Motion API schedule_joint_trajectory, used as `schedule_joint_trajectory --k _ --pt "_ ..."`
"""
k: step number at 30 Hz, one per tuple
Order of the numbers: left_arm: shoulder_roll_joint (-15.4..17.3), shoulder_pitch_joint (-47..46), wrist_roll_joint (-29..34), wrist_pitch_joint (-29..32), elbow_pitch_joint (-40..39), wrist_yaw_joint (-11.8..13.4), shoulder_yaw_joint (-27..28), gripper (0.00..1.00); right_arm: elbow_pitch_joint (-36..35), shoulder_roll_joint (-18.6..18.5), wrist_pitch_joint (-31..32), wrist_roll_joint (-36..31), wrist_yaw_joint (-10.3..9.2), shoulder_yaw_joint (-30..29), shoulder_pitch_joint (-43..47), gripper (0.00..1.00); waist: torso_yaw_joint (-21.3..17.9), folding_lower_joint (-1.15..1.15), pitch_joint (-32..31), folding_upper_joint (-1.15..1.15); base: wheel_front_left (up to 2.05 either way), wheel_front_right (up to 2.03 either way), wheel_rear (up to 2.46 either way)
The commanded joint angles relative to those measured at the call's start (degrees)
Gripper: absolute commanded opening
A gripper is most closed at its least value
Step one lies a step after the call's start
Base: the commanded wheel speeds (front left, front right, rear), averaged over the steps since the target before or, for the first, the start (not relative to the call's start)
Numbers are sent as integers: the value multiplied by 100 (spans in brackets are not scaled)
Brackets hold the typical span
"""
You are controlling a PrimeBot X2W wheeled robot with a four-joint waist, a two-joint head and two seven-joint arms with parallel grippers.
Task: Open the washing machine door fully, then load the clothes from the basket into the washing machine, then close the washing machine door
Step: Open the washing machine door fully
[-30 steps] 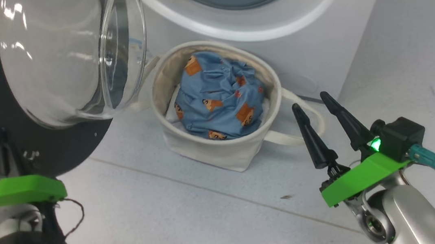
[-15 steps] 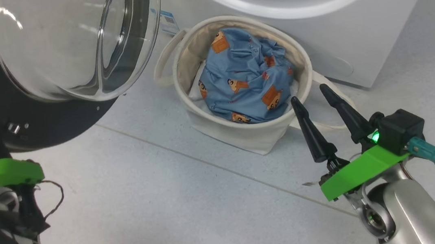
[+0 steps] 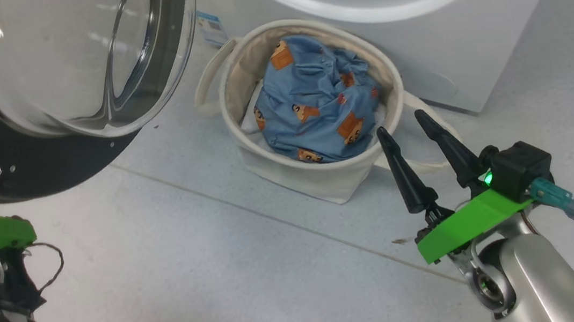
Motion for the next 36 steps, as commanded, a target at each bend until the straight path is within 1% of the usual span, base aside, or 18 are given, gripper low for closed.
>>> schedule_joint_trajectory --k 1,6,7,8,9,13,16,17,24,29,31,36 --pt "282 -134 127 -54 -108 -51 234 0 -146 113 -90 31 6 151 -97 100 -98 0 -99 0 0 0 0" --pt "278 64 407 -54 -116 -183 305 0 -19 123 -214 121 6 168 2 100 -299 0 -361 0 0 0 0" --pt "286 138 475 -54 -145 -203 279 4 10 124 -238 142 6 180 28 100 -346 0 -422 0 0 0 0" --pt "284 215 511 -54 -192 -220 273 45 40 125 -265 158 6 193 52 100 -399 0 -486 0 0 0 0" --pt "263 293 505 -54 -262 -232 300 99 70 126 -298 183 6 196 79 100 -451 0 -554 0 0 0 0" --pt "195 774 520 -51 -642 -260 281 100 202 130 -457 327 6 217 196 100 -723 0 -877 0 0 0 0" --pt "161 1201 527 73 -1100 -273 169 100 280 132 -581 439 6 226 265 100 -977 0 -1101 0 0 0 0" --pt "160 1489 527 202 -1495 -277 99 100 319 134 -637 503 6 240 298 100 -1176 0 -1219 0 0 0 0" --pt "244 2352 344 778 -2928 -299 -78 100 371 134 -751 630 6 244 348 100 -1911 0 -1436 0 0 0 0" --pt "513 2755 283 1129 -3564 -313 -213 100 399 118 -803 692 6 234 344 100 -2420 0 -1493 0 0 0 0" --pt "699 2888 241 1237 -3759 -322 -374 100 413 107 -820 718 6 238 331 100 -2604 0 -1500 0 0 0 0" --pt "997 3024 -43 1456 -3883 -328 -398 100 471 90 -858 759 6 257 285 100 -2934 0 -1499 0 0 0 0"
